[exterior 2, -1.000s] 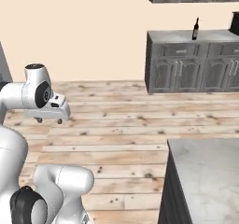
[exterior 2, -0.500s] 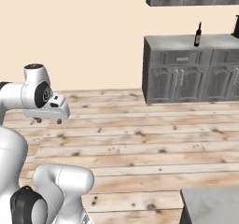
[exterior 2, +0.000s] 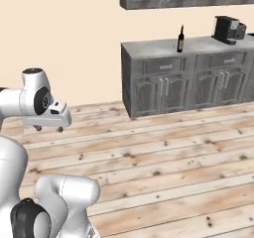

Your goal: There is a wine glass and glass cup on the dining counter. Place the wine bottle next to the wine glass and the juice bottle next to the glass cup.

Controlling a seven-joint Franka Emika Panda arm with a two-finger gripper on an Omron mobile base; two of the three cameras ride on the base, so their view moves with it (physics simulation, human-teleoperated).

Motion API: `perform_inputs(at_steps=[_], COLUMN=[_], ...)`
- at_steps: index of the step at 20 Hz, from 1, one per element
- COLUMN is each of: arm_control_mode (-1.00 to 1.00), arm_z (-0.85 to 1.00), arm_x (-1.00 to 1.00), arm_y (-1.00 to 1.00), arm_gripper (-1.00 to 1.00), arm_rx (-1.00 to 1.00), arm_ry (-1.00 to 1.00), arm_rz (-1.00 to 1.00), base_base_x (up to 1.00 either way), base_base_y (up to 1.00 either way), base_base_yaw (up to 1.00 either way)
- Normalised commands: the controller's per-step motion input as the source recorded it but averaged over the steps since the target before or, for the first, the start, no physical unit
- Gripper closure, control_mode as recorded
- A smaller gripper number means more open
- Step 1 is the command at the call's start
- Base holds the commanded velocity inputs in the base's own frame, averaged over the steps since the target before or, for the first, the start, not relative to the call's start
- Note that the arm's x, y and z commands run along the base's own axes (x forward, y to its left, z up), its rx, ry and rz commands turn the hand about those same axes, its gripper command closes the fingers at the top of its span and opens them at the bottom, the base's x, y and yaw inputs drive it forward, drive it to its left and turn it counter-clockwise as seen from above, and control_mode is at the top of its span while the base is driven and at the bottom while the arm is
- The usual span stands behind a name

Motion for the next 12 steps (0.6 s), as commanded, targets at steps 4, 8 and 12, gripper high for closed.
perform_inputs(at_steps=[4, 8, 12], arm_control_mode=[1.0, 1.0, 1.0], arm_z=[0.0, 0.0, 0.0], arm_x=[0.0, 0.0, 0.0], arm_y=[0.0, 0.0, 0.0], arm_gripper=[-1.0, -1.0, -1.0], arm_rx=[0.0, 0.0, 0.0], arm_ry=[0.0, 0.0, 0.0], arm_rz=[0.0, 0.0, 0.0], base_base_x=[0.81, 0.81, 0.66], base_base_y=[0.24, 0.2, 0.19], base_base_yaw=[-0.33, -0.32, -0.46])
